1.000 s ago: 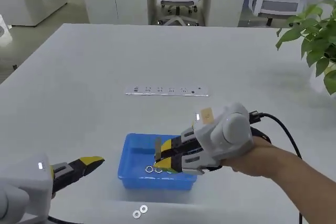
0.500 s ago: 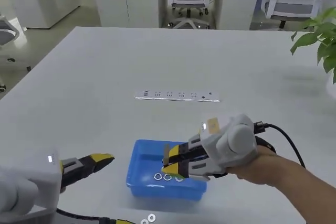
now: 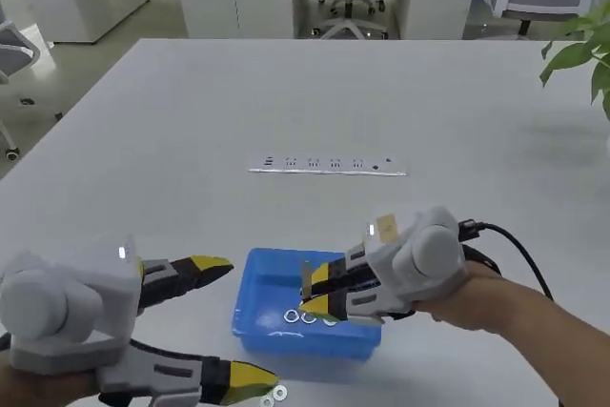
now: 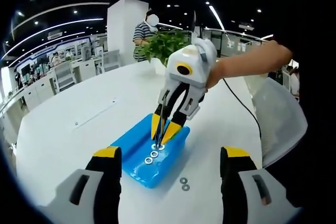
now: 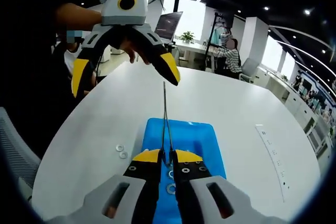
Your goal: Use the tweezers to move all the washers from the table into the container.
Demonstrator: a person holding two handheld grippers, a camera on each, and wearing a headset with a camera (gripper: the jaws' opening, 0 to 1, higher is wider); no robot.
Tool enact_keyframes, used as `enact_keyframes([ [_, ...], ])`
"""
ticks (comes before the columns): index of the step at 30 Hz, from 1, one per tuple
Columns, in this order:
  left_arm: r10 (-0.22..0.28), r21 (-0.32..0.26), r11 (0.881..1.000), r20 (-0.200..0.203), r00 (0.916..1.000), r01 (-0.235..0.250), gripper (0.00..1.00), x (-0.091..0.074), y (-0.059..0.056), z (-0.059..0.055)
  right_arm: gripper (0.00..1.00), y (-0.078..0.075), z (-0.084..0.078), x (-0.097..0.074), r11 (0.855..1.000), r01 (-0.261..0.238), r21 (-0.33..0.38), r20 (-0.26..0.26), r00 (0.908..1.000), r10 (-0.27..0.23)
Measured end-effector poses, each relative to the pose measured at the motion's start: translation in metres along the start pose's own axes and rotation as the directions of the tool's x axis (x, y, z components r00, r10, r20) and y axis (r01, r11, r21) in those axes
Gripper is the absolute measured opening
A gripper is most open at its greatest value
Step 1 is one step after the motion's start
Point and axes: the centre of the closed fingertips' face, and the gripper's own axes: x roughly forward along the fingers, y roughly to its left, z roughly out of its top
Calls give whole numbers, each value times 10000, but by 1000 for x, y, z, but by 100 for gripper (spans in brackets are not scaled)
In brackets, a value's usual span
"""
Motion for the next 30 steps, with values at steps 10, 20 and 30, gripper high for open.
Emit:
enact_keyframes([
  [10,-379,373,9986,-99,9992,383,68,21,7,10,10,-2,-11,4,9999,-41,156,-127,9999,43],
  [20,-814,824,9933,54,9967,807,41,39,11,20,10,-2,-19,6,9997,-92,229,-229,9997,97],
  [30,-932,1463,9851,102,9956,908,20,54,12,30,10,2,-27,9,9993,-288,236,-391,9988,298],
])
